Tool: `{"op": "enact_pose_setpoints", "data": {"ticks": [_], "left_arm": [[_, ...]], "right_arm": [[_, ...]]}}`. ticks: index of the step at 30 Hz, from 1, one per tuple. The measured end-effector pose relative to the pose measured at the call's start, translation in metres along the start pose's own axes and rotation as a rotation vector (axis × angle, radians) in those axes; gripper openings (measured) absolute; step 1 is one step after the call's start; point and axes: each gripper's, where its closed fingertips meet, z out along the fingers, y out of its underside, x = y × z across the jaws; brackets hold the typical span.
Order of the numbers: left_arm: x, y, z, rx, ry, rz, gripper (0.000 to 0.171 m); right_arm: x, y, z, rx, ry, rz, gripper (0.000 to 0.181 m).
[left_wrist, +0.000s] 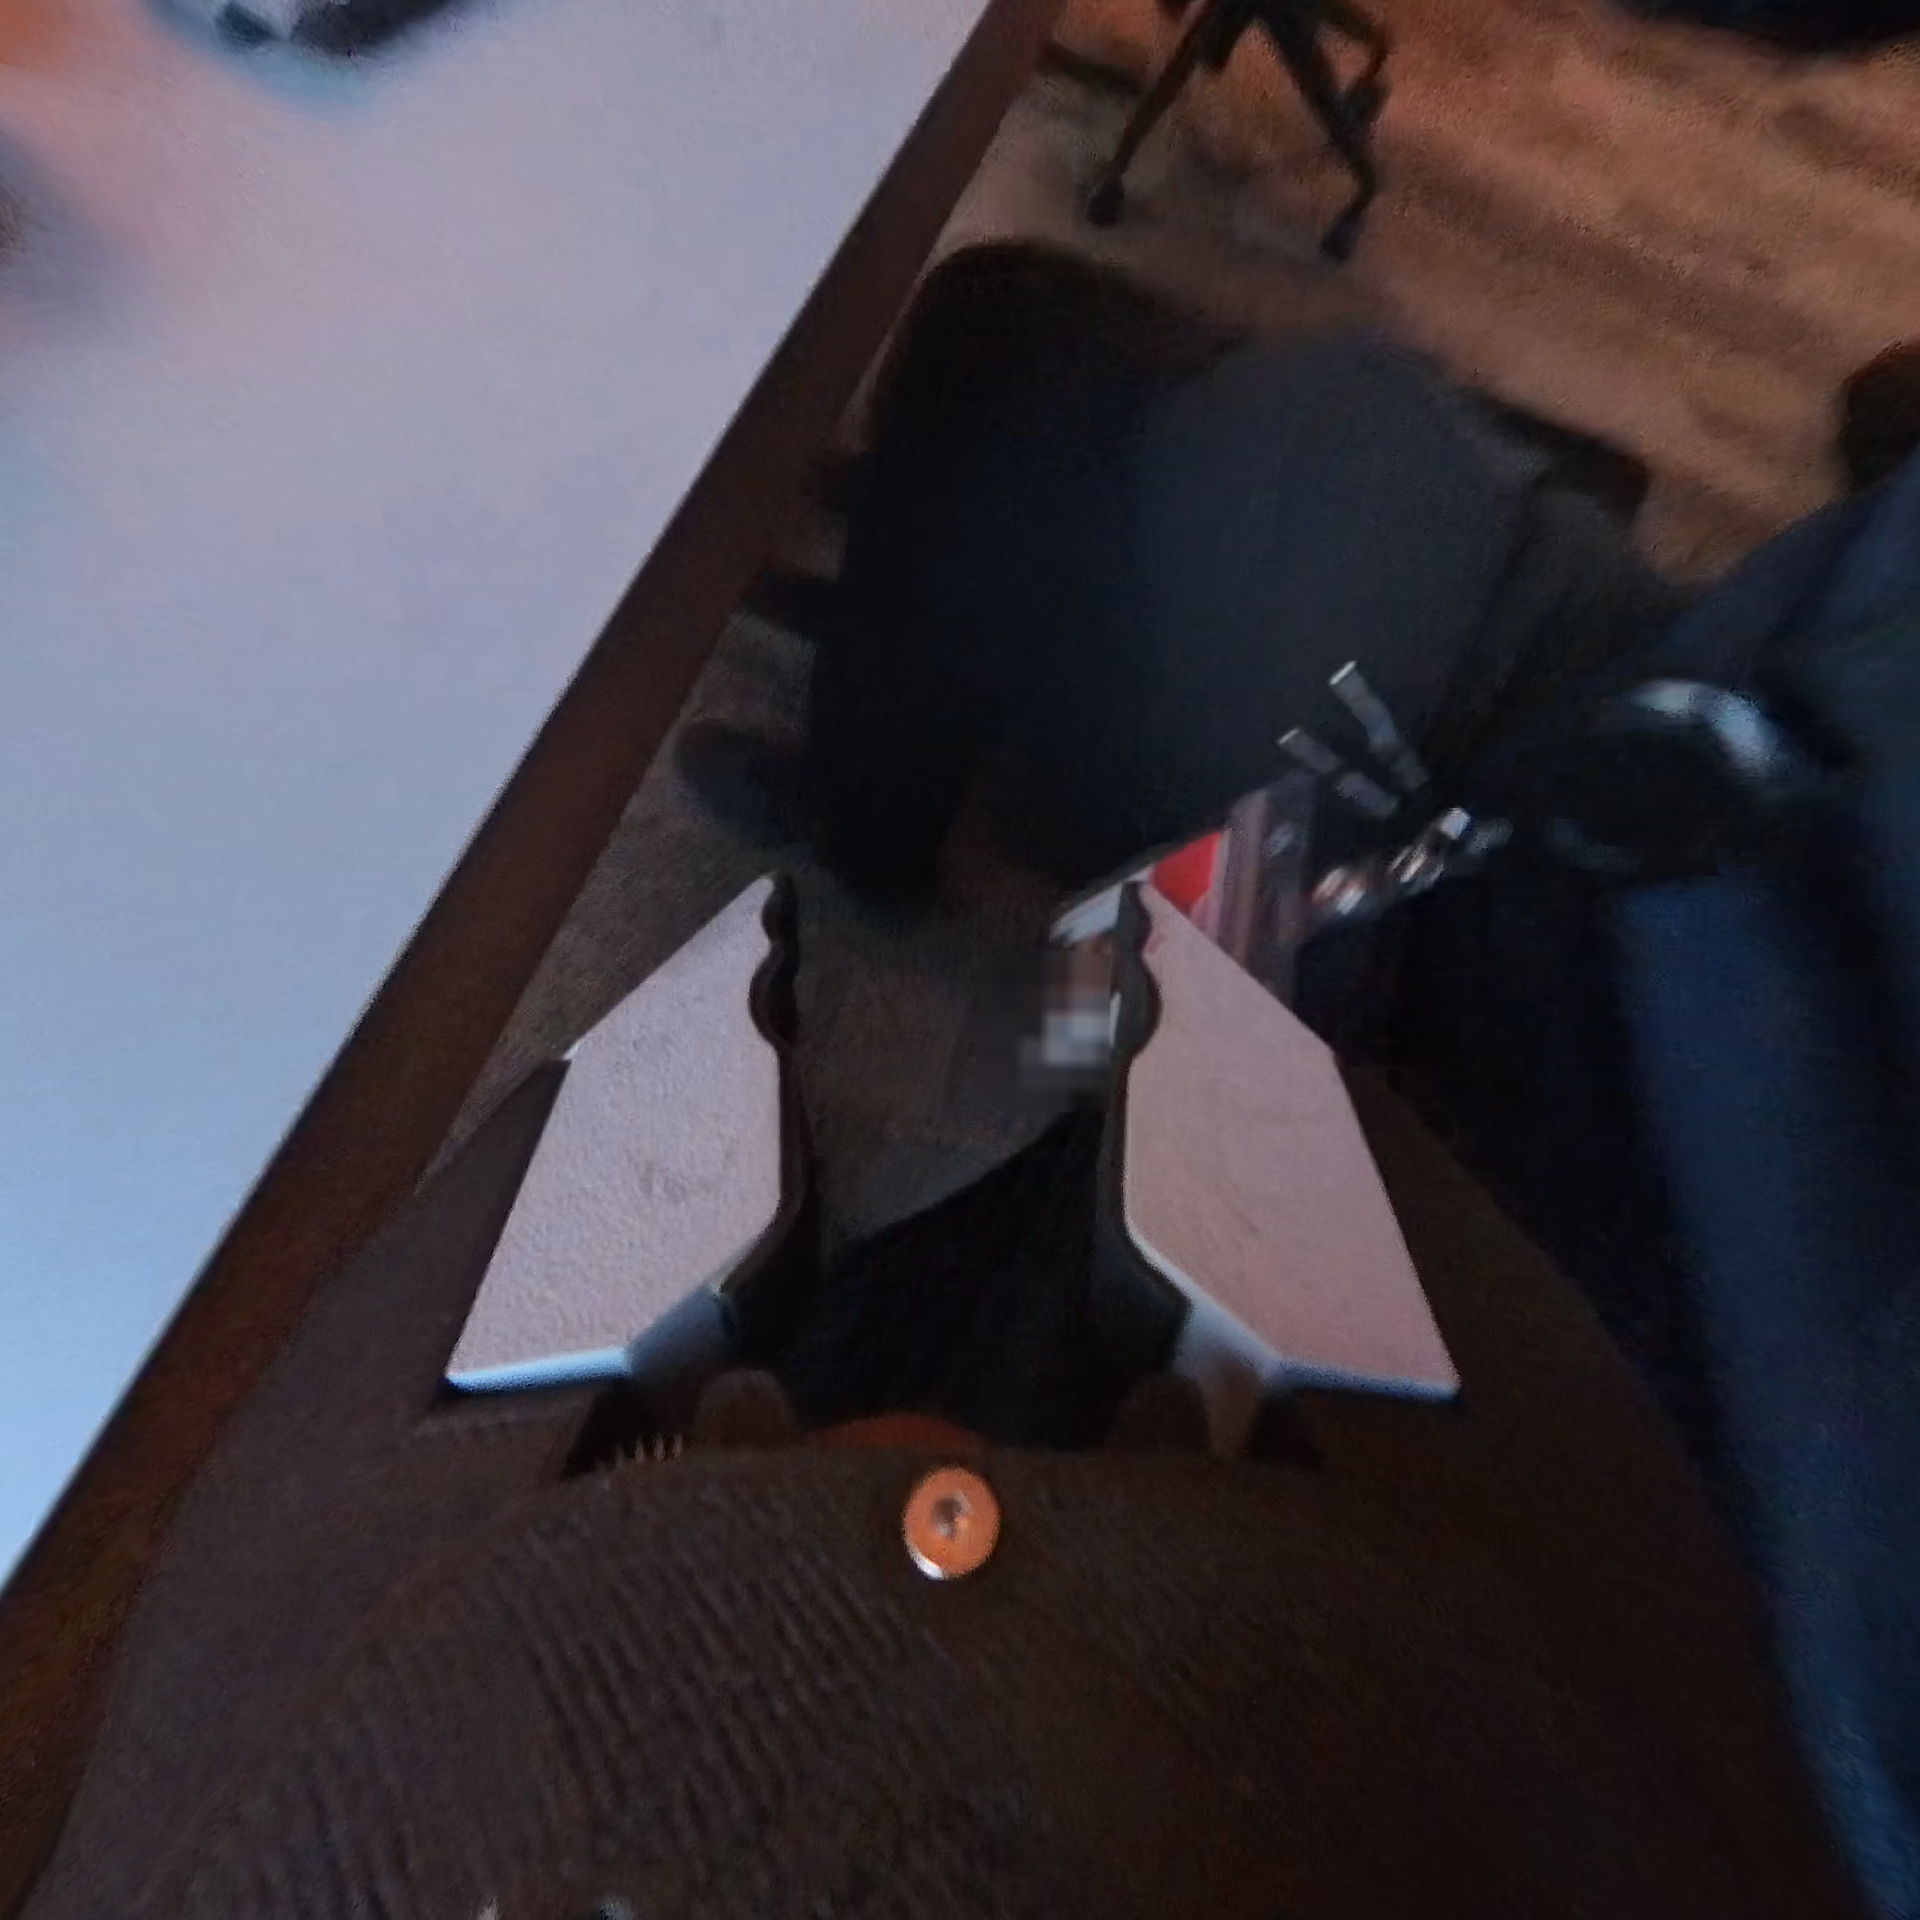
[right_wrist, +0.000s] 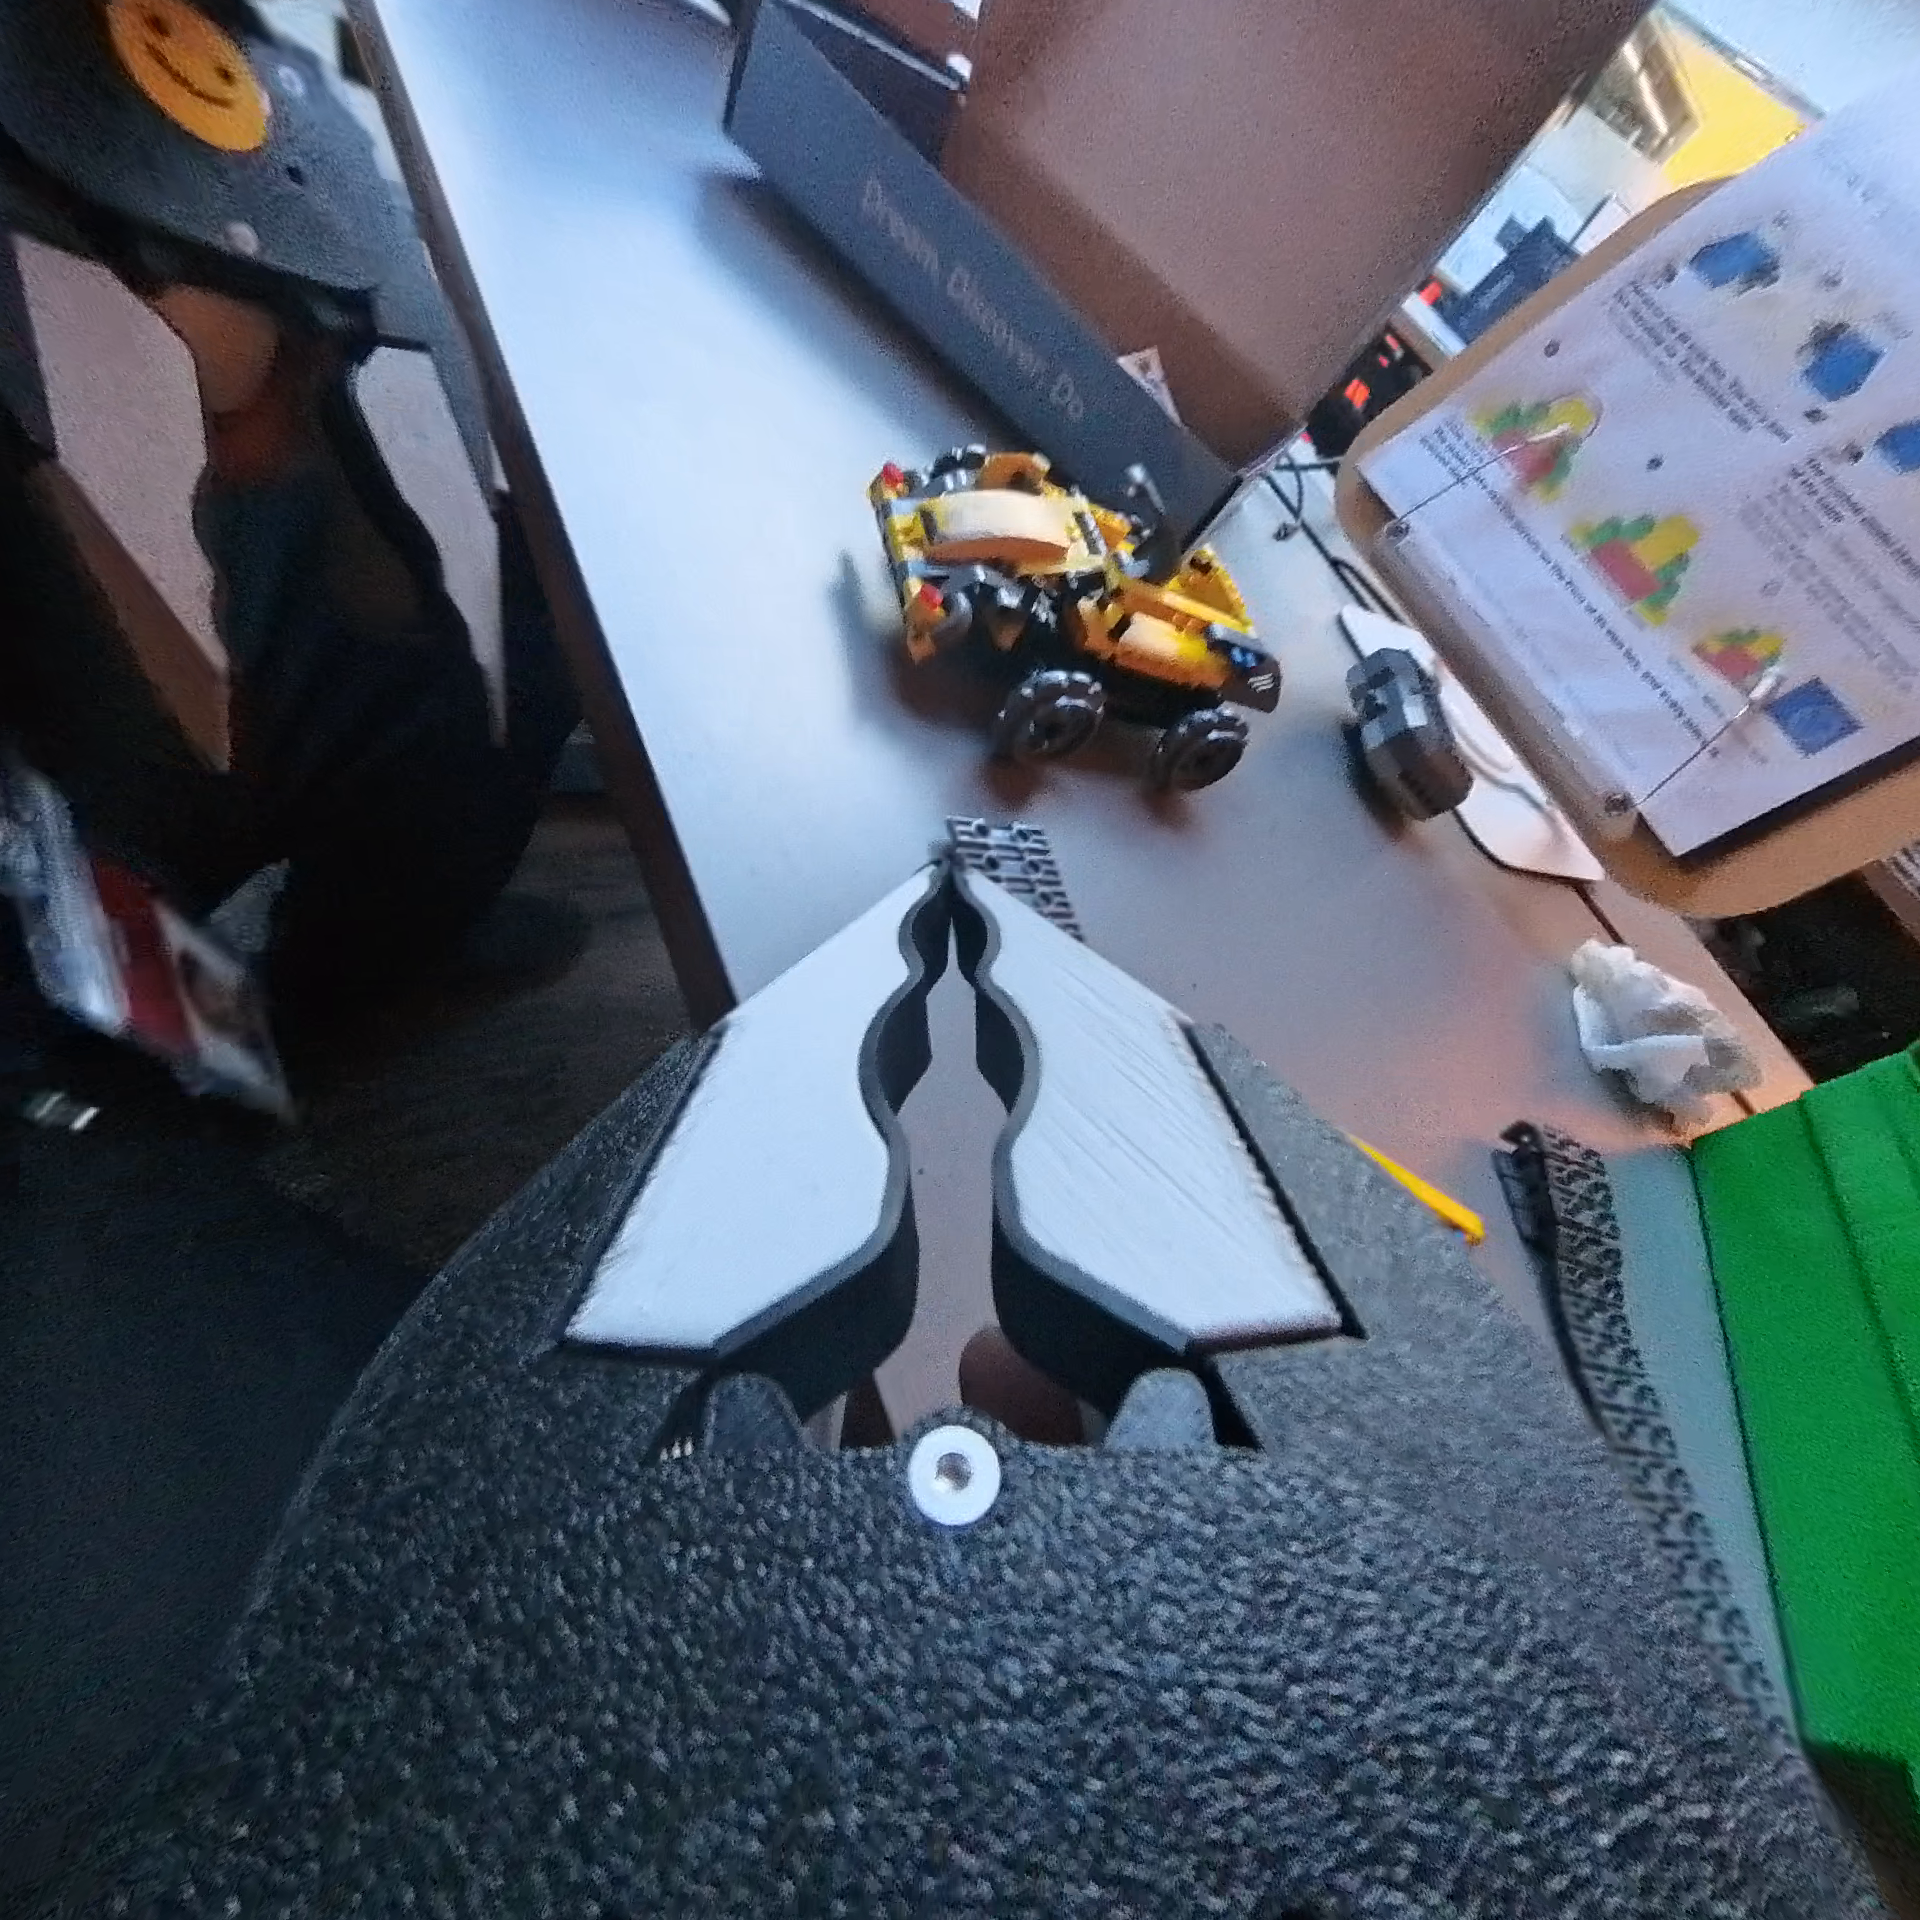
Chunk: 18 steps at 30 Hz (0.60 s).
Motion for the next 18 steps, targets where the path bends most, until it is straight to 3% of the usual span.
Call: {"op": "enact_pose_setpoints", "data": {"ticks": [2,6,9,15,18], "left_arm": [[-0.009,0.020,-0.024,-0.016,-0.106,-0.002,0.061],[0.004,0.053,-0.072,0.036,-0.195,-0.196,0.061],[0.019,0.070,-0.096,0.023,-0.307,-0.242,0.060],[0.059,0.114,-0.114,-0.021,-0.500,-0.352,0.060],[0.058,0.121,-0.117,0.005,-0.583,-0.390,0.063]], "right_arm": [[0.004,-0.007,-0.004,0.009,-0.010,0.029,0.000],[-0.014,-0.028,-0.021,0.077,-0.004,0.050,0.000],[-0.047,-0.032,-0.031,0.128,-0.013,0.114,0.000],[-0.133,-0.015,-0.033,0.110,-0.092,0.265,0.008],[-0.166,-0.019,-0.038,0.083,-0.139,0.222,0.011]]}}
